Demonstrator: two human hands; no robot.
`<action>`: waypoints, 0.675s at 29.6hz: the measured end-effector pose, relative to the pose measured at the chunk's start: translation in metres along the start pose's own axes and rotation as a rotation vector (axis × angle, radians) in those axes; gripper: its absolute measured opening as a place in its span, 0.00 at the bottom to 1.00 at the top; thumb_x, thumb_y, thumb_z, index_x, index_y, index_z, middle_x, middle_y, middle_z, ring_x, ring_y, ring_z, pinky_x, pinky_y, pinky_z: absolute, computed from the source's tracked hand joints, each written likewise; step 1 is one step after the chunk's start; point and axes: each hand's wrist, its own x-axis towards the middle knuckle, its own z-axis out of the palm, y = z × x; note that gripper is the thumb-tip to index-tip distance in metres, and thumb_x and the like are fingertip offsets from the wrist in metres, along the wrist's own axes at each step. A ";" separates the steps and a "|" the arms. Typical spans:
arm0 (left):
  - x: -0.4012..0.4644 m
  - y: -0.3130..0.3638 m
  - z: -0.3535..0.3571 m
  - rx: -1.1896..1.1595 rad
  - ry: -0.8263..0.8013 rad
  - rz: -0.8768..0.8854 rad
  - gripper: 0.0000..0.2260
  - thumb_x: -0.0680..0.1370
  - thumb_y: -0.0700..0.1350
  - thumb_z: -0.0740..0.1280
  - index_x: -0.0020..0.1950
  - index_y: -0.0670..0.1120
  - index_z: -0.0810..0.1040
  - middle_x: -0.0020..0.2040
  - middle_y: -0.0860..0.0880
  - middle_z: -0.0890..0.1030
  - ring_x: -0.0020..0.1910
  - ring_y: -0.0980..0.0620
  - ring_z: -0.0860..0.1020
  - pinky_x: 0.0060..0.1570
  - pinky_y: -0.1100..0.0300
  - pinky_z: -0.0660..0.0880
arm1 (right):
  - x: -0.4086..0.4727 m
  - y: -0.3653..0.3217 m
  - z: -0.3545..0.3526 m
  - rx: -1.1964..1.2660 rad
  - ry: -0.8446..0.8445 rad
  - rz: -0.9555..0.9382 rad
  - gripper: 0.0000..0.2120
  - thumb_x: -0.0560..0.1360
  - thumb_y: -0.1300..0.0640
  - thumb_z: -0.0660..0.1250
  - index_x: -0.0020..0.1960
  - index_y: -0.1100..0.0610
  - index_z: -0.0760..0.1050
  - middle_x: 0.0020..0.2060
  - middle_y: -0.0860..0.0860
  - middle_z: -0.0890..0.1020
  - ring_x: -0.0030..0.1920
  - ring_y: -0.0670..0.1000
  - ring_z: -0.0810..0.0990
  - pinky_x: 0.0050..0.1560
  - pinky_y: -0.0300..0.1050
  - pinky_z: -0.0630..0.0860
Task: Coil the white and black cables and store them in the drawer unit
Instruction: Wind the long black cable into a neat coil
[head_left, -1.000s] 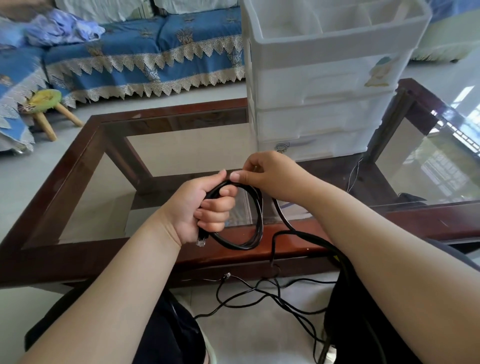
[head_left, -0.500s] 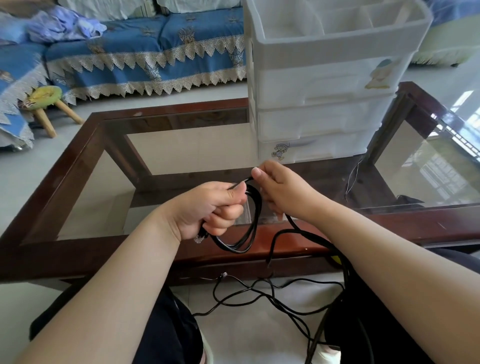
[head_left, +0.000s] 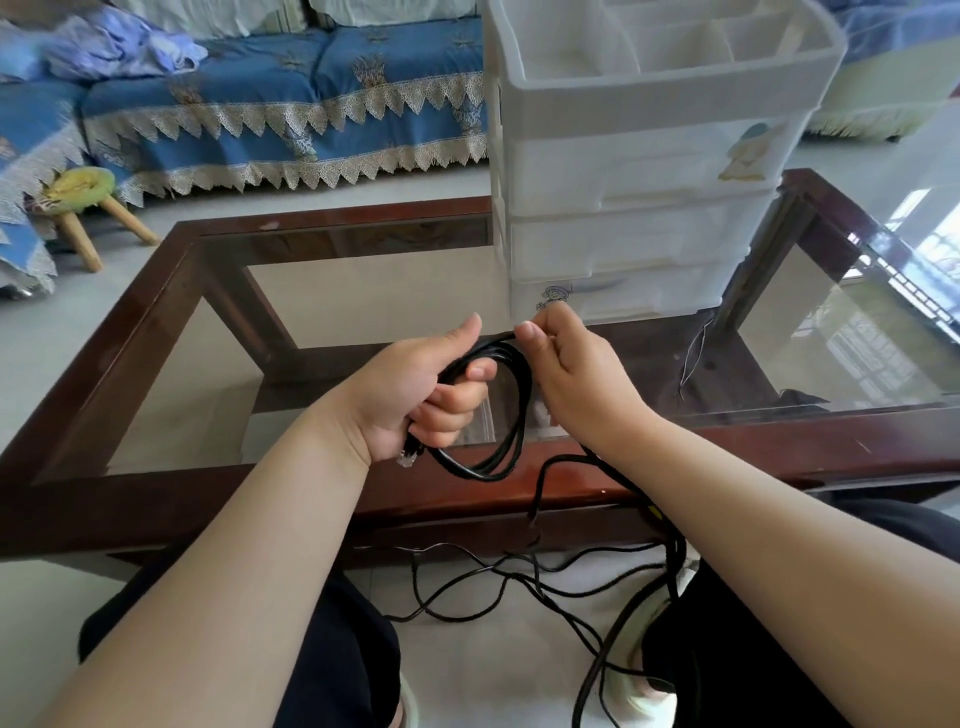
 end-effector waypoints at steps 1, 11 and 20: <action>-0.001 0.000 0.001 0.021 -0.002 0.007 0.21 0.78 0.61 0.52 0.36 0.46 0.65 0.23 0.54 0.58 0.18 0.59 0.53 0.19 0.66 0.50 | 0.000 0.000 0.001 -0.014 0.014 -0.010 0.13 0.80 0.46 0.55 0.44 0.54 0.66 0.27 0.46 0.72 0.29 0.50 0.72 0.35 0.55 0.76; -0.008 0.005 -0.026 -0.433 0.318 0.182 0.19 0.83 0.52 0.52 0.33 0.48 0.64 0.22 0.55 0.58 0.16 0.59 0.55 0.16 0.66 0.50 | 0.002 -0.005 -0.009 0.504 -0.585 0.264 0.20 0.80 0.43 0.56 0.49 0.60 0.74 0.33 0.54 0.81 0.34 0.49 0.80 0.41 0.45 0.77; -0.005 0.002 -0.046 -0.738 0.535 0.252 0.20 0.83 0.49 0.51 0.32 0.47 0.64 0.22 0.54 0.59 0.17 0.57 0.55 0.16 0.65 0.54 | -0.005 0.000 -0.006 1.293 -0.800 0.525 0.46 0.73 0.28 0.46 0.69 0.67 0.65 0.40 0.58 0.75 0.45 0.58 0.76 0.61 0.58 0.69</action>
